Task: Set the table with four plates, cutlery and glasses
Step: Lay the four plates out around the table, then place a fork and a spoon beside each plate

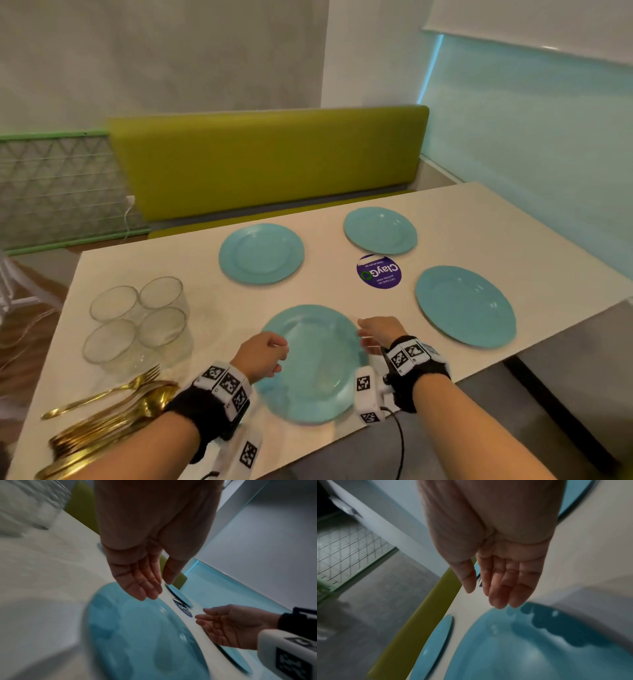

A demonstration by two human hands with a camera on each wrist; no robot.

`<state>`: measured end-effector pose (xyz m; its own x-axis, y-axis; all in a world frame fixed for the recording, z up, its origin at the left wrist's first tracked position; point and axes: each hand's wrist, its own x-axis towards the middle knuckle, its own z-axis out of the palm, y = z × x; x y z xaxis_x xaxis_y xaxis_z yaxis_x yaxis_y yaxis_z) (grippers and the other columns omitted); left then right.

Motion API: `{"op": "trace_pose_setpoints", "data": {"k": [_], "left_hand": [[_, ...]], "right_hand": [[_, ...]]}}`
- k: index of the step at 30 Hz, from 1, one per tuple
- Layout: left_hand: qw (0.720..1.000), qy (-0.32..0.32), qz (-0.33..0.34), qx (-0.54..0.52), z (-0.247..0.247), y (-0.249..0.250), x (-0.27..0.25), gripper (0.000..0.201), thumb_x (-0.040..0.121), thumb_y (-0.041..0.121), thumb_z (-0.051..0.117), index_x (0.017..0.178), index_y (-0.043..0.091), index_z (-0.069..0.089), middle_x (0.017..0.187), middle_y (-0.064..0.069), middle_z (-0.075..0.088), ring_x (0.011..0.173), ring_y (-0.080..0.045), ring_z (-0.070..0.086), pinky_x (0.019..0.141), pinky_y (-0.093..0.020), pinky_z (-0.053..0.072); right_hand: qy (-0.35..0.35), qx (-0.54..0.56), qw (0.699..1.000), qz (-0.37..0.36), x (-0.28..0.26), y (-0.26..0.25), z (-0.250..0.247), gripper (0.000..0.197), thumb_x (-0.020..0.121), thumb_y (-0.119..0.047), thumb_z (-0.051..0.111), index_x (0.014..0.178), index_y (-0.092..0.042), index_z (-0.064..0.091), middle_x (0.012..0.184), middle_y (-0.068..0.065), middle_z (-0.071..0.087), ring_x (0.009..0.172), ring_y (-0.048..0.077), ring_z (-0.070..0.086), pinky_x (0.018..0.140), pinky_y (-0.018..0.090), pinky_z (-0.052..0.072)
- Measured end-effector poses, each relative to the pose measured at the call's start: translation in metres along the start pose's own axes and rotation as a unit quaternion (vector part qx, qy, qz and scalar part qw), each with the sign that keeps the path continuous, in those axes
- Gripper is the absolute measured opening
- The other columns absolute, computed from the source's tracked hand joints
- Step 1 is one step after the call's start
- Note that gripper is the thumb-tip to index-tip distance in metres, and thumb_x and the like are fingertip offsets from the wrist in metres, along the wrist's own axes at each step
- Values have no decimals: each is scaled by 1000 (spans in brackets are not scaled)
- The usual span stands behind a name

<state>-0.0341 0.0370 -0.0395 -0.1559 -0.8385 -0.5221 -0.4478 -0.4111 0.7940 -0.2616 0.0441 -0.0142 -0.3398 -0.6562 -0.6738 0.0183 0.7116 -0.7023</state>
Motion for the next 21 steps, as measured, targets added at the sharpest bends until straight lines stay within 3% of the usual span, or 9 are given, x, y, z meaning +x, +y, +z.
{"op": "trace_pose_setpoints", "data": {"k": [3, 5, 6, 8, 11, 15, 18, 21], "left_hand": [[998, -3, 1, 67, -25, -29, -28, 11, 88, 15, 57, 80, 21, 53, 77, 2, 56, 58, -13, 53, 52, -20, 43], [990, 14, 8, 142, -44, -45, -43, 9, 89, 20, 56, 81, 23, 54, 81, 2, 58, 66, -13, 57, 63, -24, 47], [981, 23, 3, 194, -55, -51, -51, 2, 90, 22, 55, 88, 22, 57, 89, 2, 61, 78, -15, 61, 74, -26, 49], [956, 52, -16, 288, -78, -66, -59, 22, 92, 26, 51, 110, 16, 58, 113, -2, 63, 107, -19, 60, 90, -26, 46], [909, 94, -28, 406, -114, -85, -69, 34, 95, 26, 43, 122, 9, 55, 126, -6, 58, 116, -22, 57, 94, -27, 46], [868, 170, -81, 459, -159, -112, -72, 35, 93, 23, 44, 126, 10, 45, 131, -9, 49, 122, -24, 47, 103, -31, 39], [864, 175, -68, 468, -184, -132, -68, 50, 89, 30, 53, 132, 10, 38, 138, -10, 43, 128, -26, 42, 109, -32, 34], [886, 128, -54, 442, -196, -147, -62, 78, 86, 45, 58, 146, 12, 24, 153, -7, 27, 141, -25, 28, 116, -35, 25]], "right_hand": [[-27, -36, 999, 5, -33, 15, 38, 23, 93, -10, 54, 71, -7, 50, 68, 6, 51, 52, 17, 47, 50, 26, 39], [-45, -48, 998, 4, -52, 23, 62, 23, 94, -11, 53, 72, -8, 50, 69, 5, 49, 53, 17, 45, 51, 26, 38], [-53, -55, 997, 3, -61, 26, 73, 21, 94, -11, 53, 74, -8, 51, 70, 5, 50, 54, 16, 45, 52, 26, 38], [-66, -80, 995, -3, -76, 32, 95, 11, 94, -14, 54, 87, -5, 53, 74, 5, 52, 57, 16, 47, 54, 26, 40], [-86, -122, 989, -14, -93, 41, 123, 16, 95, -14, 52, 105, -2, 53, 75, 5, 53, 59, 16, 50, 55, 25, 42], [-98, -148, 984, 2, -106, 50, 148, 16, 95, -10, 50, 79, -5, 51, 72, 4, 50, 54, 15, 47, 49, 23, 37], [-87, -152, 984, 16, -111, 56, 156, 13, 95, -9, 49, 82, -6, 50, 71, 4, 48, 53, 15, 45, 46, 22, 34], [-83, -151, 985, 18, -114, 61, 157, 6, 94, -10, 49, 94, -4, 49, 70, 5, 47, 53, 15, 43, 47, 23, 33]]}}
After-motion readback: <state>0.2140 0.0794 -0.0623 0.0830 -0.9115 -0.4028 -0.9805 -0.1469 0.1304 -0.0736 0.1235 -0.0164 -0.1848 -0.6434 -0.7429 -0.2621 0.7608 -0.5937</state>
